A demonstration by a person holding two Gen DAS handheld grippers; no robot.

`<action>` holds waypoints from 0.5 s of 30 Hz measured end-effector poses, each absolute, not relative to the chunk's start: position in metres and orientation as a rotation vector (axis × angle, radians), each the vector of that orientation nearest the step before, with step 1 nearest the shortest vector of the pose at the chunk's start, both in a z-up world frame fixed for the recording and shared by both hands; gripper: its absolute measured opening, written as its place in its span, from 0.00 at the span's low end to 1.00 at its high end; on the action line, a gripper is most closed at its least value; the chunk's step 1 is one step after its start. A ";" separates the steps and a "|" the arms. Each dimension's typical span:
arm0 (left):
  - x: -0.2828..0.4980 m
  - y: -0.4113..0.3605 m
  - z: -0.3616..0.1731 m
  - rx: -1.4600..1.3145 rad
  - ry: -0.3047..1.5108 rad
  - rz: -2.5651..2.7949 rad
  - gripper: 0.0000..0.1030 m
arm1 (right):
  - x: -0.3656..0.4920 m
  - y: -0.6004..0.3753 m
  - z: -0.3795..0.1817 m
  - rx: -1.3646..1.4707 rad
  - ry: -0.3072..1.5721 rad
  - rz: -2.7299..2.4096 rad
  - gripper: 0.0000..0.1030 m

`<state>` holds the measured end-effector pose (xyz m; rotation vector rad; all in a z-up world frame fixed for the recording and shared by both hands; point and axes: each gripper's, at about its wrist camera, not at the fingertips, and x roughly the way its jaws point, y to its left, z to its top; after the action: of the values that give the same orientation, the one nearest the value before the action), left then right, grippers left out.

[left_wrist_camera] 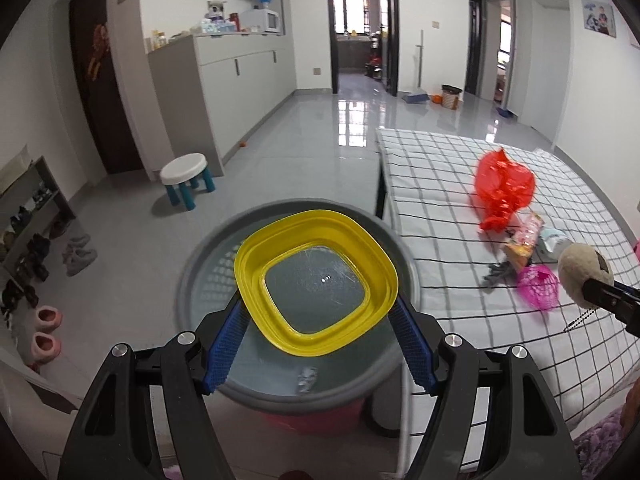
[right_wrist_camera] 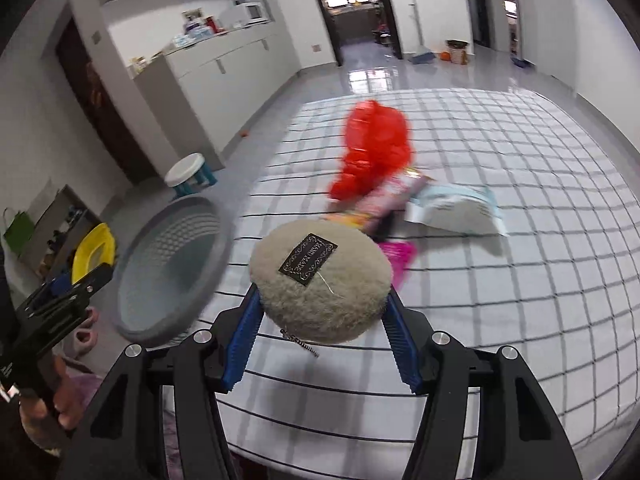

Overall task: Collect trash
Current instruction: 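Carry the yellow lid and fuzzy ball over the grey basket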

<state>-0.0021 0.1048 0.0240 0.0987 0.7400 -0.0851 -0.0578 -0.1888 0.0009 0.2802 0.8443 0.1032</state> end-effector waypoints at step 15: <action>0.017 0.159 0.029 0.090 0.730 -0.001 0.66 | -0.004 -0.083 0.016 0.183 0.849 0.312 0.56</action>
<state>0.0165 0.1594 0.0294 0.0905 0.7304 -0.0014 -0.0043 -0.0831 0.0158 0.1830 0.8493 0.3123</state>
